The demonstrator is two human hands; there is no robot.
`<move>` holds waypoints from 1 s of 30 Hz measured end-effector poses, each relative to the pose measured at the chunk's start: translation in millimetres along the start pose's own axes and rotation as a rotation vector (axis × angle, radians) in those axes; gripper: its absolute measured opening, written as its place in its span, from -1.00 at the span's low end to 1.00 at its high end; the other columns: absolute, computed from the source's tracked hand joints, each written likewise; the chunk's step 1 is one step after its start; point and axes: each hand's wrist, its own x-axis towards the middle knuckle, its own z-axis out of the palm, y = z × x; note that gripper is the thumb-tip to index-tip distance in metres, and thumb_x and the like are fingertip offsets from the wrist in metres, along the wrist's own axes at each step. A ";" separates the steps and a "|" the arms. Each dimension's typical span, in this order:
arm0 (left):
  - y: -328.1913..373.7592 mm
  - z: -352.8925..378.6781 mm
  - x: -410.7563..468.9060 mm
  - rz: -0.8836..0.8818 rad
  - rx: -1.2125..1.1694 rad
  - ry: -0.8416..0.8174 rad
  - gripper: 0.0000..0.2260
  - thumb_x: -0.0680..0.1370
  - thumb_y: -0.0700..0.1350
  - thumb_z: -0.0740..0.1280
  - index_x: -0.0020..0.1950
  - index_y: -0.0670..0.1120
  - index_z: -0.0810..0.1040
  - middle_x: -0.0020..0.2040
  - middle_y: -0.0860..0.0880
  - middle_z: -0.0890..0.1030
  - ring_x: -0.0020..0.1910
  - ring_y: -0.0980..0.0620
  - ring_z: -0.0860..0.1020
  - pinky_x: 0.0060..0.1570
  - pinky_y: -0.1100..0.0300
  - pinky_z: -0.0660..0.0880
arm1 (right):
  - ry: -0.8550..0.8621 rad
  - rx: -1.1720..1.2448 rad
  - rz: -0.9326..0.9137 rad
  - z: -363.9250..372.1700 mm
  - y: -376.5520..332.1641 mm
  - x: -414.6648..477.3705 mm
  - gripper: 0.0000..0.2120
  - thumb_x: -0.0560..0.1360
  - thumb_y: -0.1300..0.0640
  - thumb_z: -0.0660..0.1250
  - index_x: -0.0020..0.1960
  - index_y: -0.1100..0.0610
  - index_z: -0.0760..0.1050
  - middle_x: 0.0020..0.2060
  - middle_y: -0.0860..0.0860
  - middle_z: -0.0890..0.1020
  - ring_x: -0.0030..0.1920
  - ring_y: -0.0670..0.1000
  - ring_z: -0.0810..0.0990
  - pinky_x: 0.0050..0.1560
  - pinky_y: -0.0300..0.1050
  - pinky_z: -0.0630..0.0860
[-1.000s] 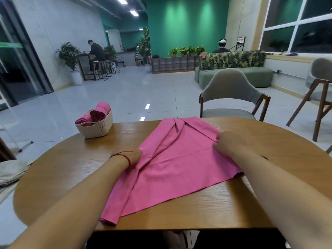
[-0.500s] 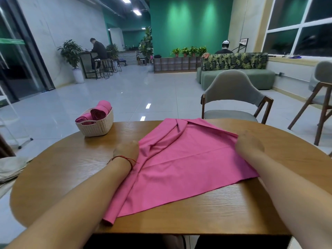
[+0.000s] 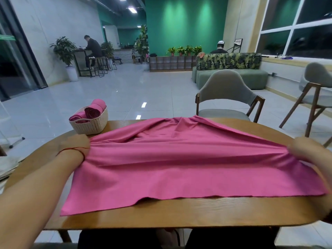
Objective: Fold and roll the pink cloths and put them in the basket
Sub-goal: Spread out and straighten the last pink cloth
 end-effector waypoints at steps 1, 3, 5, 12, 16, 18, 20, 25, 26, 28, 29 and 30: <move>-2.7 5.2 -0.4 -0.007 0.002 -0.009 -0.71 0.67 -0.02 0.22 0.18 -0.12 0.68 0.17 -0.18 0.68 0.15 -0.23 0.66 0.18 -0.07 0.59 | -0.049 -0.015 -0.034 10.3 10.9 14.8 -0.74 0.66 0.15 0.17 0.15 0.19 0.61 0.25 0.19 0.66 0.12 0.20 0.65 0.08 -0.06 0.56; 0.0 15.3 -6.8 -0.018 -0.003 -0.049 -0.70 0.66 -0.03 0.21 0.19 -0.13 0.68 0.15 -0.18 0.70 0.12 -0.24 0.67 0.15 -0.08 0.61 | -0.042 -0.082 -0.047 7.2 9.7 -2.5 -0.70 0.57 0.08 0.22 0.15 0.17 0.64 0.13 0.13 0.70 0.05 0.17 0.67 0.01 -0.06 0.55; 5.0 18.0 -18.8 -0.025 -0.056 -0.082 -0.70 0.66 -0.04 0.19 0.18 -0.12 0.67 0.13 -0.20 0.69 0.10 -0.27 0.66 0.12 -0.12 0.61 | -0.023 -0.103 -0.062 -0.9 0.8 -34.7 -0.81 0.51 0.11 0.24 0.04 0.12 0.56 -0.04 0.06 0.64 -0.05 0.12 0.63 -0.05 -0.03 0.53; 63.4 -7.7 -75.5 0.028 -0.334 0.157 -0.79 0.65 0.01 0.17 0.11 -0.06 0.52 0.14 -0.19 0.58 0.14 -0.28 0.54 0.08 -0.17 0.48 | 0.386 -0.371 -0.432 5.6 -42.7 -72.1 -0.66 0.49 0.26 0.27 0.17 -0.04 0.61 0.07 0.00 0.61 0.13 0.13 0.58 0.07 0.09 0.48; 91.6 -7.6 -97.5 0.000 -0.559 -0.011 -0.60 0.65 0.28 0.05 0.14 0.05 0.52 0.28 -0.12 0.60 0.31 -0.27 0.49 0.29 -0.21 0.43 | 0.646 0.045 -0.674 29.2 -71.8 -93.9 -0.72 0.48 0.33 0.27 0.08 0.16 0.68 -0.03 0.14 0.67 -0.03 0.27 0.62 0.01 0.21 0.48; 90.8 2.1 -105.7 -0.009 -0.625 -0.015 -0.51 0.64 0.36 -0.03 0.17 0.08 0.53 0.30 -0.12 0.61 0.34 -0.29 0.48 0.33 -0.22 0.42 | 0.624 0.207 -0.719 38.4 -77.6 -110.5 -0.71 0.62 0.14 0.18 0.19 0.14 0.63 0.09 0.12 0.67 0.07 0.26 0.62 0.10 0.24 0.50; 85.3 8.6 -109.1 0.034 -0.710 0.013 -0.46 0.64 0.38 -0.06 0.27 0.08 0.51 0.34 -0.15 0.58 0.35 -0.28 0.49 0.38 -0.21 0.40 | 0.581 0.333 -0.684 43.3 -71.0 -115.8 -0.66 0.66 0.00 0.18 0.30 0.12 0.57 0.20 0.12 0.64 0.17 0.24 0.60 0.18 0.27 0.51; 57.4 22.9 -113.6 0.220 -0.729 -0.077 -0.27 0.62 0.40 0.00 0.67 0.01 0.19 0.66 -0.10 0.22 0.64 -0.08 0.17 0.62 -0.07 0.09 | 0.286 0.344 -0.594 48.6 -47.2 -120.8 -0.40 0.64 -0.31 0.08 0.53 0.01 0.42 0.49 0.06 0.45 0.48 0.15 0.41 0.47 0.26 0.37; 52.6 26.1 -115.7 0.251 -0.651 -0.103 -0.20 0.56 0.47 -0.07 0.69 0.05 0.14 0.69 -0.06 0.16 0.66 -0.05 0.13 0.63 -0.08 0.07 | 0.206 0.326 -0.627 49.4 -45.0 -125.3 -0.34 0.63 -0.36 0.05 0.58 -0.03 0.38 0.56 0.02 0.39 0.54 0.10 0.35 0.55 0.21 0.30; 47.4 27.3 -121.0 0.281 -0.519 -0.155 -0.16 0.50 0.54 -0.16 0.69 0.15 0.08 0.71 0.01 0.08 0.68 -0.02 0.08 0.62 -0.14 0.07 | 0.063 0.281 -0.685 48.8 -41.0 -133.9 -0.26 0.59 -0.47 -0.01 0.65 -0.14 0.28 0.65 -0.07 0.26 0.62 -0.01 0.23 0.62 0.08 0.18; 45.9 25.5 -124.3 0.288 -0.468 -0.185 -0.17 0.50 0.55 -0.16 0.70 0.18 0.06 0.71 0.04 0.05 0.68 -0.01 0.05 0.61 -0.16 0.06 | 0.005 0.255 -0.697 47.6 -39.0 -137.4 -0.23 0.57 -0.52 -0.04 0.67 -0.19 0.24 0.68 -0.12 0.20 0.64 -0.04 0.18 0.63 0.03 0.13; 44.9 22.2 -128.2 0.293 -0.430 -0.208 -0.17 0.50 0.55 -0.15 0.70 0.19 0.06 0.72 0.06 0.02 0.68 0.00 0.02 0.61 -0.18 0.05 | -0.039 0.223 -0.693 47.5 -36.8 -141.3 -0.20 0.54 -0.57 -0.07 0.68 -0.22 0.20 0.69 -0.14 0.15 0.66 -0.06 0.13 0.64 0.01 0.10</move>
